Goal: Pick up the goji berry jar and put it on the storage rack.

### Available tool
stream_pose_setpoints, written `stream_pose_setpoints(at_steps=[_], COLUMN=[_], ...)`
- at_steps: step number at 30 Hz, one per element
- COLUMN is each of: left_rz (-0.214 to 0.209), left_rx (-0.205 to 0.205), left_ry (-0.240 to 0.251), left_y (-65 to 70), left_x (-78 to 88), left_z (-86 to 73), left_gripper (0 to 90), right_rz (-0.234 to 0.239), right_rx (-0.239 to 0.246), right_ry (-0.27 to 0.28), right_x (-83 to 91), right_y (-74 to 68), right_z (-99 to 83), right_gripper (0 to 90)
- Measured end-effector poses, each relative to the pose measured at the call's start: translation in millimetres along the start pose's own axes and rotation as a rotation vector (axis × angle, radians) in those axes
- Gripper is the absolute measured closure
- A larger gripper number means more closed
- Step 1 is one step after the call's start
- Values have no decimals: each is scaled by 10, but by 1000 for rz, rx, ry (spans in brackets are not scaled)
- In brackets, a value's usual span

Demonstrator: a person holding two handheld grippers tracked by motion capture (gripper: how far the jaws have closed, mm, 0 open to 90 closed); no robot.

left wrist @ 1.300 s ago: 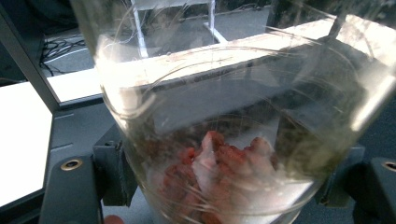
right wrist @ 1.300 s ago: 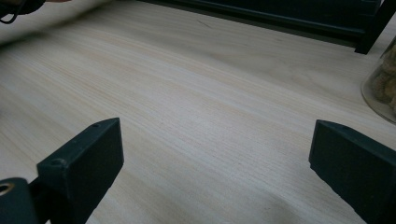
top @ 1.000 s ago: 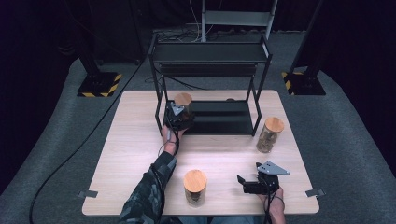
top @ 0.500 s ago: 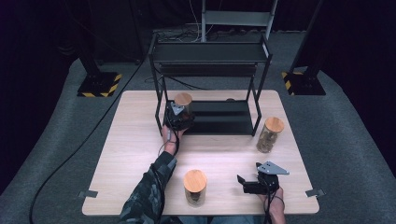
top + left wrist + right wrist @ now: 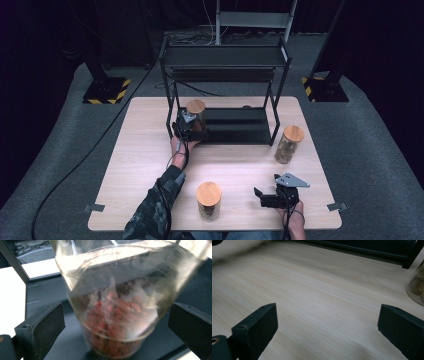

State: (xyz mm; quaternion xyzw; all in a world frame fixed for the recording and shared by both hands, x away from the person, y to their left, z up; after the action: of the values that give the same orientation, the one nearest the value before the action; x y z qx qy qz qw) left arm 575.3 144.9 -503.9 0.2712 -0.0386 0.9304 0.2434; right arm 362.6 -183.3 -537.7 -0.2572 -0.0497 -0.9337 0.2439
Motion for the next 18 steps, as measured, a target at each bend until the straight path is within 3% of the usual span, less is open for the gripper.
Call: stream_pose_setpoints(at_steps=[5, 11, 18], left_rz=[-42, -60, -87], left_rx=[30, -23, -62], left_ry=[-38, -104, -132], left_y=[21, 135, 259], left_x=[94, 205, 353], left_z=[-7, -27, -84], left_gripper=[2, 2, 2], right_rz=[0, 0, 2], right_rx=[2, 3, 4], right_ry=[0, 0, -2], right_x=[1, 0, -1], right_y=[-1, -2, -3], right_z=[0, 0, 0], right_gripper=[24, 23, 23])
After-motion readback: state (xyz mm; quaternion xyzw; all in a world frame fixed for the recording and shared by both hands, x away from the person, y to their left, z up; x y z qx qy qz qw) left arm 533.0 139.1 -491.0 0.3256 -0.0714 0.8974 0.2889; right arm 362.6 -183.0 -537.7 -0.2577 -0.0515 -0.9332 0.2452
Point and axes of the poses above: each handheld gripper's, and its own axes: x roughly backward along the jaws, z roughly out of its top, y roughly to its right, the point moved 2 cm from there along -x, roughly forward along the jaws, and after that the axes turned 4 degrees about -z, right-handed, at the moved point
